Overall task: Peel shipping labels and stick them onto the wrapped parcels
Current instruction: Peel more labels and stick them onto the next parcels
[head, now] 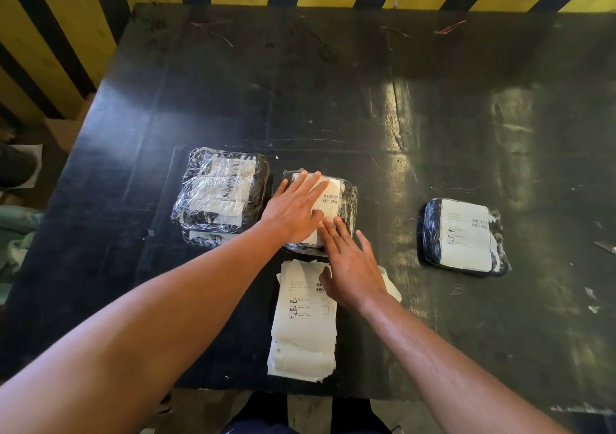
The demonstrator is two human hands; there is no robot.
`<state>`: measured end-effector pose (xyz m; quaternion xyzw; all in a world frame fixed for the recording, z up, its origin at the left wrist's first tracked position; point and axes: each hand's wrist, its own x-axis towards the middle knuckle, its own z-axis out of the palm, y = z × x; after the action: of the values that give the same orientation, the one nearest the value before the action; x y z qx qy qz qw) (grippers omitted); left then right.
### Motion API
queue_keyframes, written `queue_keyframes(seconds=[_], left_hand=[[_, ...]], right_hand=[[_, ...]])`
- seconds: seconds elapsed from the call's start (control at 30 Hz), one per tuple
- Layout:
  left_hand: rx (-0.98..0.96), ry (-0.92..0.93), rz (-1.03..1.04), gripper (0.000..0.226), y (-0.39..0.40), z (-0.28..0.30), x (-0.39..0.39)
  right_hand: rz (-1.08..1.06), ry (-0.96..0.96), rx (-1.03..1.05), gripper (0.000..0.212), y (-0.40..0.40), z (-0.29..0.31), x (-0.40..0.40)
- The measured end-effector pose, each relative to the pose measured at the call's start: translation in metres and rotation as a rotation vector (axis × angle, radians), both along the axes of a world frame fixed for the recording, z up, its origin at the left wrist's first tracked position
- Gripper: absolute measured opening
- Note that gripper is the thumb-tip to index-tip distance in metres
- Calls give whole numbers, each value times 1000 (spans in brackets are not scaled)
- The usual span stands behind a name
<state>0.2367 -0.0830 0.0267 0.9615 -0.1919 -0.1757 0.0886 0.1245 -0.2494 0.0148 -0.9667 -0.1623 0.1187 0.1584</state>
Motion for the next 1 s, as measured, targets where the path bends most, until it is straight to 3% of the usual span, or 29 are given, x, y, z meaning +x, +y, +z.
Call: queue_keyframes(seconds=[0.13,0.23,0.3,0.4,0.47,0.57,0.67,0.8,1.0], left_hand=[[-10,50,134,71,-8,-2,4],[-125,50,307,79,-11,4,-7],[-236,135,518,87,-12,11,-25],[-352,272,741,90,-9,10,-57],[-507,305,878,85,-9,10,-74],[-738,294,1090,59,-11,17,-85],[-806,288,1230,46,-11,25,-83],[-939,273,1321,51,-10,33,-72],[-1134,287,1403,36,-18,46,-48]], right_hand=[[-7,-16,24,88,-1,-1,1],[-26,-1,99,82,-2,-4,4],[-144,15,279,76,-3,-4,7],[-494,-61,492,68,-1,-4,9],[-696,101,535,66,1,0,16],[-819,390,522,53,4,-3,29],[-921,424,622,43,4,1,37],[-1063,495,822,53,0,13,52],[-1110,480,948,52,-7,33,83]])
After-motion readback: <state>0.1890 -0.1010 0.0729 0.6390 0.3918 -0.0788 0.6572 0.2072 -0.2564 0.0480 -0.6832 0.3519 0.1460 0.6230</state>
